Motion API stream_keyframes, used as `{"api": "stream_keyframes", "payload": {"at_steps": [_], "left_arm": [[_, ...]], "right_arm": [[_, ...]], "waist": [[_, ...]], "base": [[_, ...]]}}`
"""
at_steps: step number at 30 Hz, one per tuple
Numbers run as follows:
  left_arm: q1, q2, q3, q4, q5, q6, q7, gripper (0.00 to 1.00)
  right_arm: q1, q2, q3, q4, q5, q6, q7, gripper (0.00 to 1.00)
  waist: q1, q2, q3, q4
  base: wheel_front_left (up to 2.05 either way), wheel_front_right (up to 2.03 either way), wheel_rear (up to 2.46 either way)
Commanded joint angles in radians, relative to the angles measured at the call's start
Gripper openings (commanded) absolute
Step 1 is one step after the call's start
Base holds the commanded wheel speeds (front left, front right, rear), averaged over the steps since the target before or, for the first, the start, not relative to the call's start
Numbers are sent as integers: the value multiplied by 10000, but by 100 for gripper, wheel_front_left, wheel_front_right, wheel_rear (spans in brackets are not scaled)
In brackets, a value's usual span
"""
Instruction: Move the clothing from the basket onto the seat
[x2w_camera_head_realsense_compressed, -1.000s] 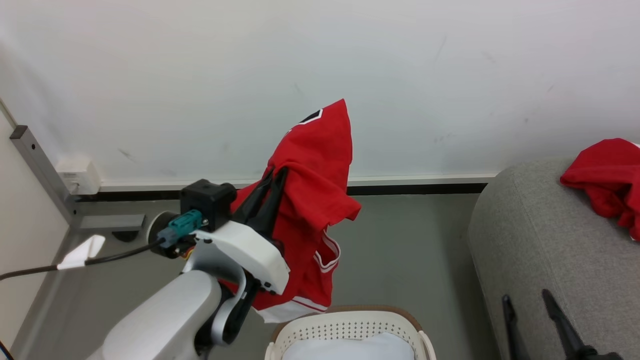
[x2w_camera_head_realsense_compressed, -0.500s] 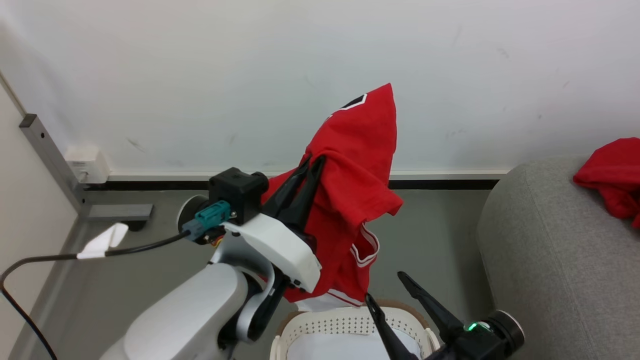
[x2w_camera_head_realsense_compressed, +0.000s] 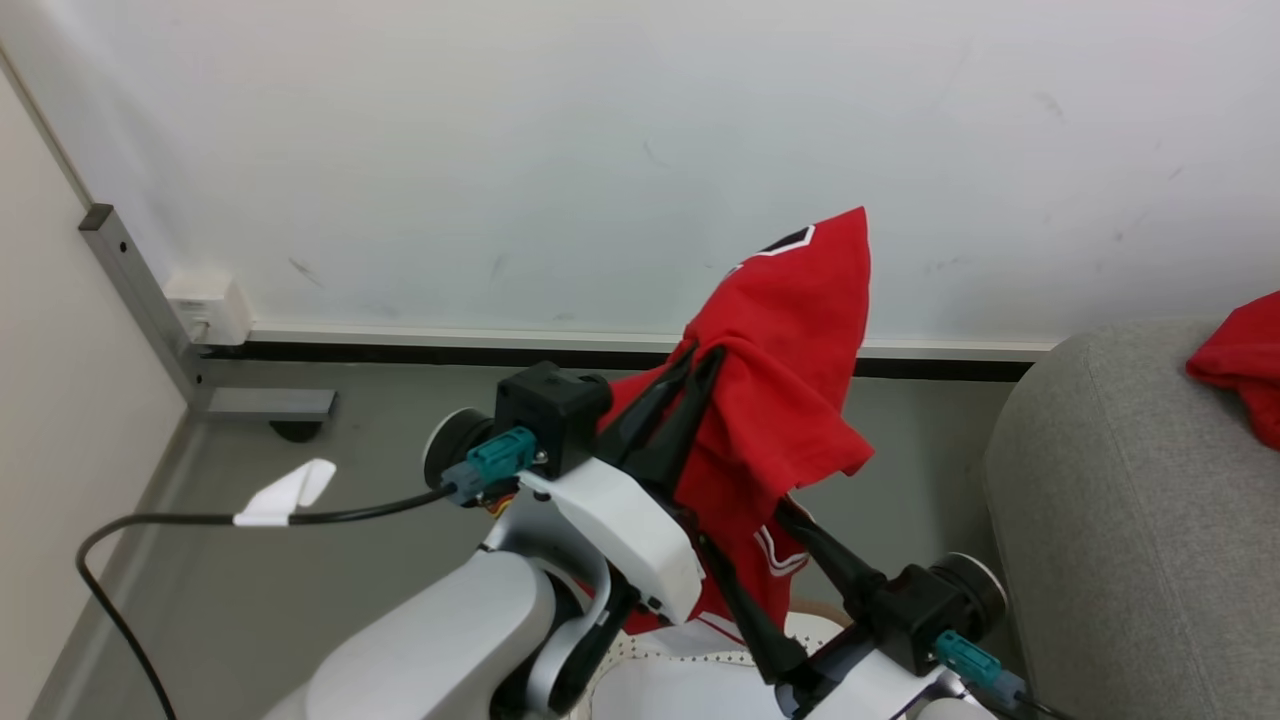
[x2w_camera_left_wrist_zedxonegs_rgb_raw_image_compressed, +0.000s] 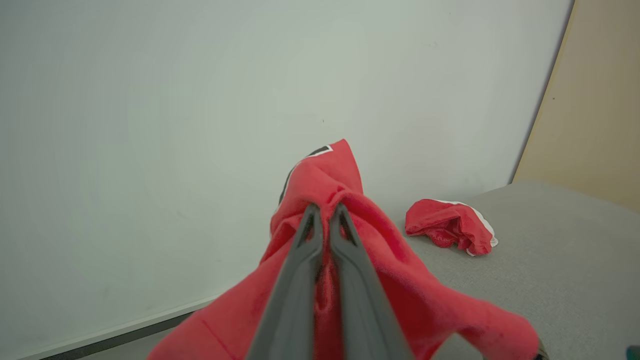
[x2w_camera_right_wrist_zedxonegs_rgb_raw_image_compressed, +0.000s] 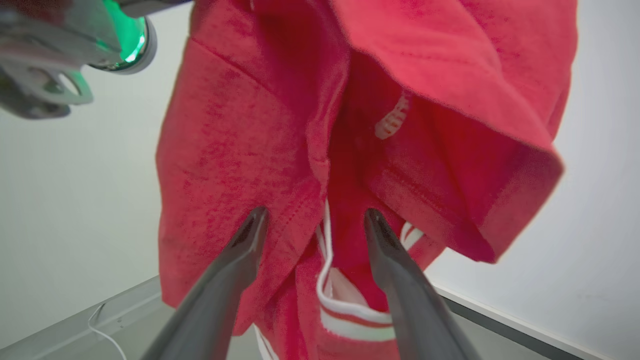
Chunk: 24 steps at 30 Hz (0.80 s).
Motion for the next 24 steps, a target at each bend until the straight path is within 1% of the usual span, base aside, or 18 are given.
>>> {"api": "stream_keyframes", "payload": {"at_steps": [1, 7, 8, 9, 10, 14, 19, 20, 21, 22, 23, 24], "left_arm": [[-46, -51, -53, -47, 130, -52, 32, 0], [3, -174, -165, -22, 126, -58, 7, 0], [3, -195, -177, -9, 121, -58, -2, 0], [4, -207, -190, 13, 113, -61, -10, 0], [6, -221, -196, 37, 97, -68, -23, 0], [46, -186, -141, 174, -5, -41, -81, 0], [166, -80, -22, 386, -73, 96, -158, 0], [185, -53, 7, 426, -68, 119, -193, 13], [217, -37, 20, 457, -73, 173, -189, 32], [252, -29, 26, 490, -85, 189, -217, 62], [282, -6, 33, 526, -83, 212, -234, 100], [312, 19, 35, 575, -91, 240, -235, 100]], "right_arm": [[-211, -29, 171, 146, 261, -22, -32, 100], [-703, -33, 915, 705, 1097, -22, -27, 100], [-811, -32, 986, 822, 1232, -22, -28, 65], [-893, -32, 1046, 885, 1457, -22, -31, 17], [-983, -33, 1163, 954, 1604, -22, -33, 0], [-1181, -35, 1401, 1016, 2123, -22, -42, 0], [-1011, -30, 1149, 793, 2351, -22, -43, 0], [-929, -32, 1055, 720, 2353, -22, -42, 0], [-852, -30, 974, 637, 2326, -22, -42, 0], [-768, -32, 856, 552, 2283, -22, -43, 0], [-685, -33, 734, 433, 2249, -22, -43, 0], [-604, -37, 626, 323, 2197, -22, -43, 0]], "waist": [[-1, -1, 3, 9], [-1, -1, 27, -22], [-1, -1, 33, -29], [-1, -1, 39, -34], [-1, -1, 46, -38], [-1, -1, 80, -86], [-1, -1, 131, -202], [-1, -1, 147, -238], [-1, -1, 174, -282], [-1, -1, 193, -320], [-1, -1, 214, -368], [-1, -1, 238, -432]], "base": [[0, 0, 0], [0, 0, 0], [0, 0, 0], [0, 0, 0], [0, 0, 0], [0, 0, 0], [0, 0, 0], [0, 0, 0], [0, 0, 0], [0, 0, 0], [0, 0, 0], [0, 0, 0]]}}
